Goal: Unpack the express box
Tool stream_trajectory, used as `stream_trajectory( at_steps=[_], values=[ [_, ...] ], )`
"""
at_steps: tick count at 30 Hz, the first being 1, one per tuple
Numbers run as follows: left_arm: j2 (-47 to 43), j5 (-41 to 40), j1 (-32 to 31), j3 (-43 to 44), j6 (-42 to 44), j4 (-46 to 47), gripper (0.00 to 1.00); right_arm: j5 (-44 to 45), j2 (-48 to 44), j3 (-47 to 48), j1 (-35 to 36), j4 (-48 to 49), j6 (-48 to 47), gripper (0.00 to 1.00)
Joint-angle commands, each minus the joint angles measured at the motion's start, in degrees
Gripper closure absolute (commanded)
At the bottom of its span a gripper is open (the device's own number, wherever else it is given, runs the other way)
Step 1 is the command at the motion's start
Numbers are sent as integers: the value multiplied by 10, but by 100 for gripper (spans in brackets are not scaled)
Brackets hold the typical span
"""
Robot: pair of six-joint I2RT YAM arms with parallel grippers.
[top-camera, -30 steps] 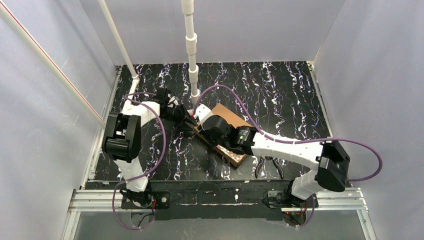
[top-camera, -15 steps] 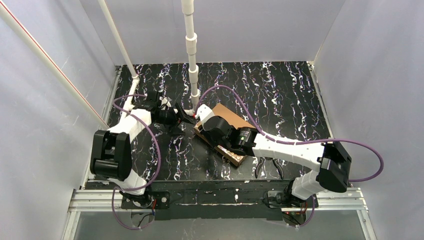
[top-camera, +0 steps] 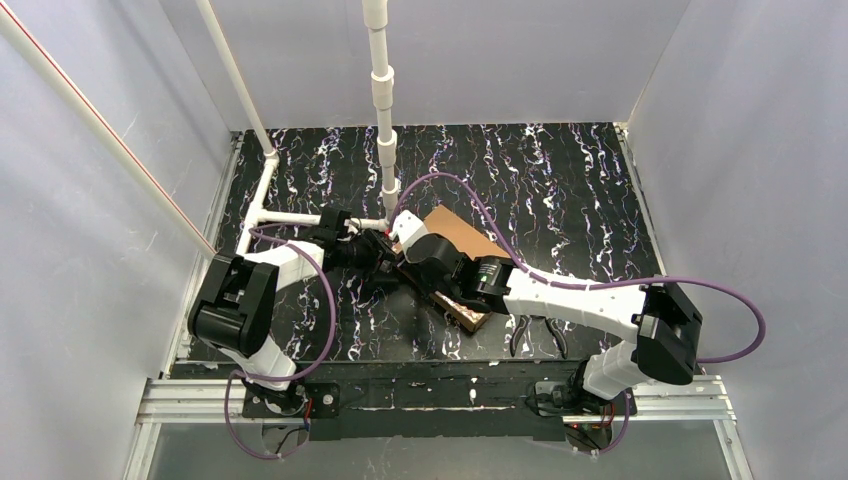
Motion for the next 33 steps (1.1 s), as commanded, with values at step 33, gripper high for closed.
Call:
stream_trajectory(
  at_steps=[33],
  values=[
    [88,-96,72,60,142,-80,52,-24,-105,-25,9,-188,-15,99]
  ],
)
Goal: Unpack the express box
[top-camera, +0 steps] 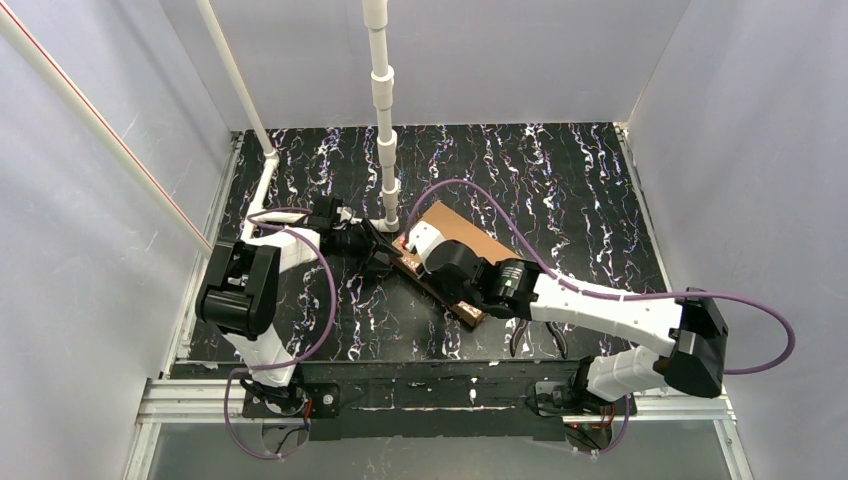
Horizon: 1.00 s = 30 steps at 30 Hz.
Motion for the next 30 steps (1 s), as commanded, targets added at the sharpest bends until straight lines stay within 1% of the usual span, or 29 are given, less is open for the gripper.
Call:
stream_trajectory(
  at_steps=[1,5,7,9,11,13,16,20,22,24,27,30],
  values=[
    [28,-123,25,2,42,-68,52,-19,-41,-14,3,-65,-9,99],
    [21,-121,25,21,66,-88,52,-22,-47,-23,5,-44,-3,99],
    [-4,-126,25,26,79,-98,50,-15,-41,-14,9,-28,4,99],
    [-29,-127,25,30,93,-114,46,-9,-30,-8,14,-10,9,99],
    [-48,-122,25,41,115,-141,40,1,-17,-4,19,7,16,99],
    [-63,-101,25,47,127,-162,35,10,-5,-2,24,24,25,99],
    [-96,-64,24,36,127,-180,30,34,12,10,35,41,42,99],
    [-148,-34,17,-6,85,-178,25,69,30,26,50,58,62,99],
    [-169,-22,-1,-25,53,-155,24,82,38,34,56,60,70,99],
    [-188,-31,-30,-36,26,-133,24,89,42,42,61,62,77,99],
    [-187,-48,-73,-47,-9,-95,26,96,47,47,69,63,85,99],
    [-166,-47,-89,-69,-40,-40,30,106,47,47,78,64,88,99]
  ],
)
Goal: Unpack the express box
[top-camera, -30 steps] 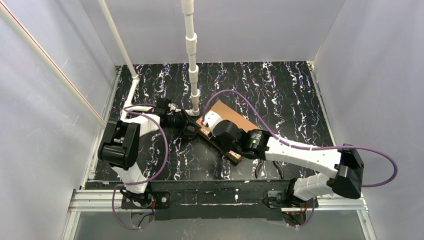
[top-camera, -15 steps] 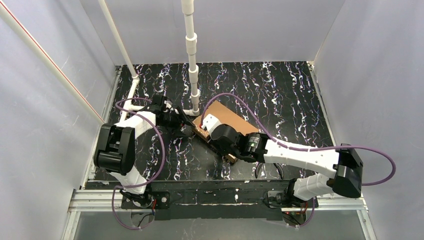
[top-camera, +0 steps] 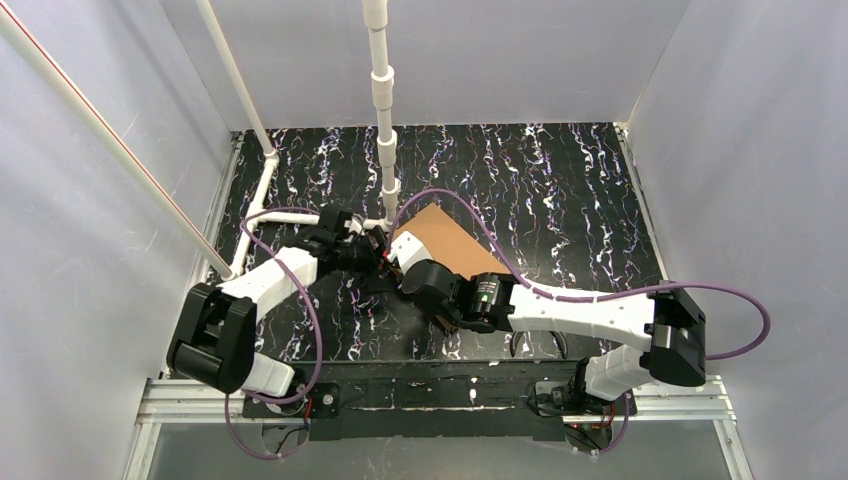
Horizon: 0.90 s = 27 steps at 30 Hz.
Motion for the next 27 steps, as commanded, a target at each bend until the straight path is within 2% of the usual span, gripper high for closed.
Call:
stream_trajectory(
  at_steps=[1,6,13,27],
  values=[
    [16,-2,-21,-30,-58,77,32,36,0,31,16,30,21,99],
    [42,-44,-22,-30,-40,81,40,44,-5,23,26,24,22,99],
    [74,-89,-20,-18,-4,49,42,27,-59,-41,43,53,4,99],
    [119,-112,16,-34,22,63,47,9,-116,-82,48,-8,17,99]
  ],
)
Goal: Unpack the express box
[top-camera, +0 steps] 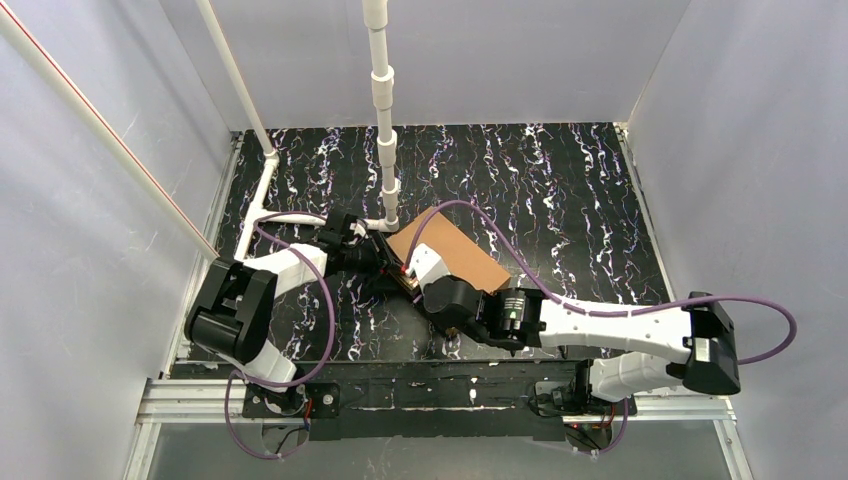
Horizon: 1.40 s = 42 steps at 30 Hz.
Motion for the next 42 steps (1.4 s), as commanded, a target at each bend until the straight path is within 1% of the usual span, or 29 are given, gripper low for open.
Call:
stream_trajectory(
  at_steps=[1,10,16,24,27,32,42],
  values=[
    [26,-93,26,-15,28,-32,46,-5,-36,-23,7,-24,7,99],
    [29,-88,41,-8,41,-40,47,-10,-65,-38,9,-74,14,99],
    [42,-84,54,-2,48,-41,47,-18,-95,-57,16,-85,23,99],
    [59,-80,79,1,64,-43,48,-2,-127,-78,31,-112,43,99],
    [70,-77,89,2,68,-40,48,14,-147,-88,42,-103,42,99],
    [84,-73,97,5,70,-35,48,41,-175,-131,55,-62,43,99],
    [93,-70,122,23,91,-49,48,68,-162,-141,64,-63,78,99]
  ],
)
